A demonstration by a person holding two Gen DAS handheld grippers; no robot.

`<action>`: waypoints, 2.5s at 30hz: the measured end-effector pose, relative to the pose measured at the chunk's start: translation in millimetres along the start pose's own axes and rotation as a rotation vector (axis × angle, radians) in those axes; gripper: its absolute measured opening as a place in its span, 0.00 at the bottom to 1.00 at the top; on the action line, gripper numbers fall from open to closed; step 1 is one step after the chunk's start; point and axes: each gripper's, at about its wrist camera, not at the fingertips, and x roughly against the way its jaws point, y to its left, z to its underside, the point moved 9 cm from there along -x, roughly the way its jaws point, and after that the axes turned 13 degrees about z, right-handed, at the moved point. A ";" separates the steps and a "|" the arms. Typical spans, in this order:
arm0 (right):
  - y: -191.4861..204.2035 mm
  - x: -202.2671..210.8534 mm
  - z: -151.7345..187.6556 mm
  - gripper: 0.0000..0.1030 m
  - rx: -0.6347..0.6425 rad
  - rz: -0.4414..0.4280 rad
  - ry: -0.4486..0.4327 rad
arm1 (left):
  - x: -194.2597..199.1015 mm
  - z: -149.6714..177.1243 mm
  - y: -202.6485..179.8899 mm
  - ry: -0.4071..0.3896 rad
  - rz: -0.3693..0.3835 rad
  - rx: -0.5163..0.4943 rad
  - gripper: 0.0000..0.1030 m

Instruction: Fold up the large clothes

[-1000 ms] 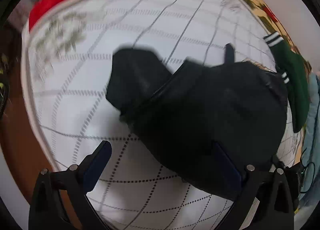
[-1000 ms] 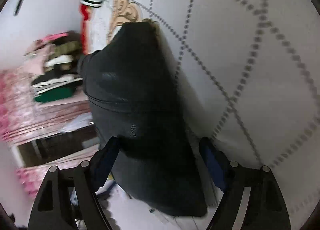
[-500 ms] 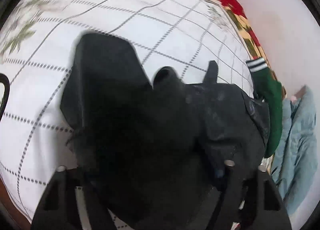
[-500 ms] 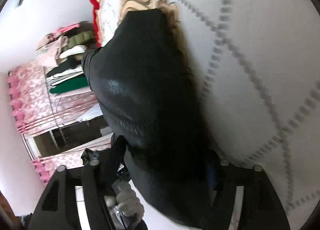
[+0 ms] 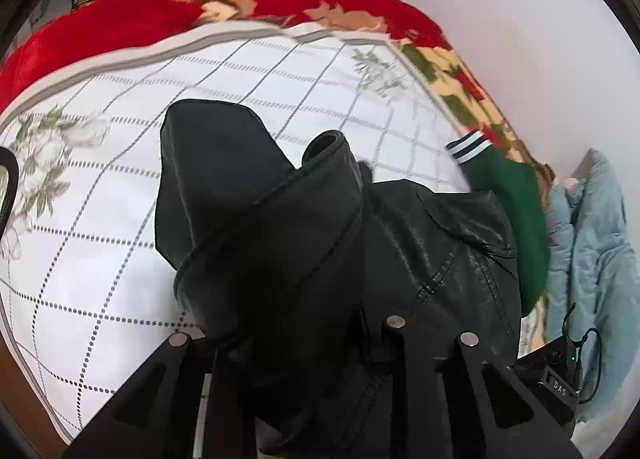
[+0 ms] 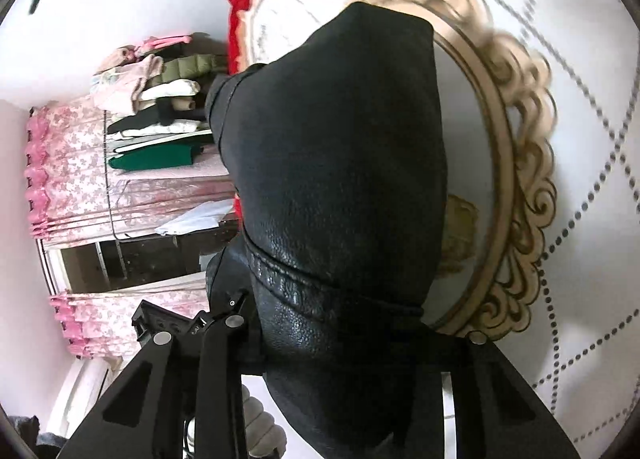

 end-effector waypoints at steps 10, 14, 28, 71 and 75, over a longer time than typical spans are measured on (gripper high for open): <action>77.9 113.0 -68.1 0.35 0.091 -0.028 -0.094 | -4.4 -60.6 -109.7 -0.037 0.110 -0.058 0.20; 104.7 176.0 -124.4 0.35 0.114 -0.045 -0.166 | -36.9 -94.4 -180.8 -0.043 0.188 -0.111 0.20; 16.4 341.1 -381.6 0.35 0.034 -0.045 -0.314 | -266.0 -122.5 -339.7 0.042 0.296 -0.228 0.21; 186.9 436.8 -70.8 1.00 0.013 1.210 -0.754 | 31.9 -71.0 -365.5 0.116 -0.030 -0.881 0.96; 251.6 466.6 -4.7 1.00 0.020 1.213 -0.838 | 111.9 -70.3 -377.0 0.079 -0.006 -0.918 0.96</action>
